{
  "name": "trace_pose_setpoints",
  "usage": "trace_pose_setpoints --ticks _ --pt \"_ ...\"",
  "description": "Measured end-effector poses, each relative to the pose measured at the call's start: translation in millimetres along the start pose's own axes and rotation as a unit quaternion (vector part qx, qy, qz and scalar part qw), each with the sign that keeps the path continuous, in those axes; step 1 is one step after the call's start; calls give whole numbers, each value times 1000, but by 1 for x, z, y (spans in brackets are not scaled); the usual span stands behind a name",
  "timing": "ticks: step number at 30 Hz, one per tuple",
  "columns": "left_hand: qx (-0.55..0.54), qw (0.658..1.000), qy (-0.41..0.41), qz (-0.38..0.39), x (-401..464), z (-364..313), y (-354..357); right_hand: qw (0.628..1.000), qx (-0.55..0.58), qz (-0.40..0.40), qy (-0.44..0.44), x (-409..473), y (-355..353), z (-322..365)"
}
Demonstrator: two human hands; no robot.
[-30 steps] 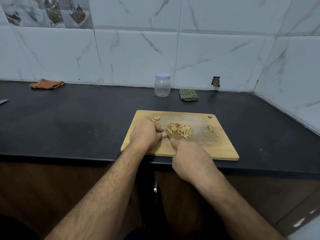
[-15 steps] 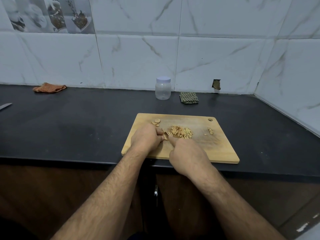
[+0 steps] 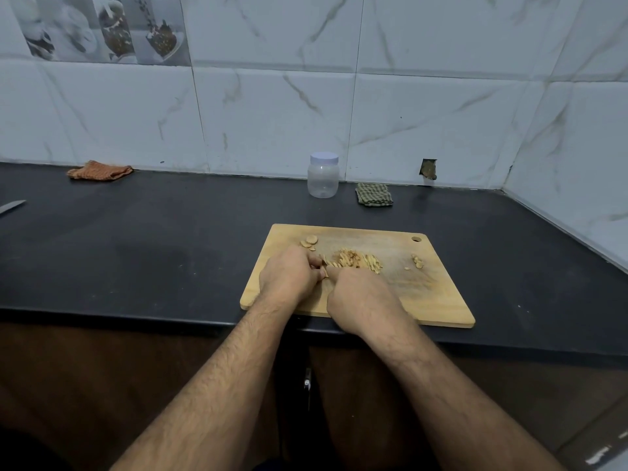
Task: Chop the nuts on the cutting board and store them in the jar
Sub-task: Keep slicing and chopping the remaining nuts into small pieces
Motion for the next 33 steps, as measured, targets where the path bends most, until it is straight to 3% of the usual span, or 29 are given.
trace_pose_setpoints --ticks 33 --pt "13 998 36 -41 -10 -1 -2 999 22 -42 2 -19 -2 -15"
Point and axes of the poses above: each hand's wrist, its own x-axis towards the middle knuckle, its own y-axis out of the palm, z = x × y, the point moved 2 cm from there along x, towards the middle knuckle, and after that the axes turned 10 degrees about -z, right-handed, at the moved point
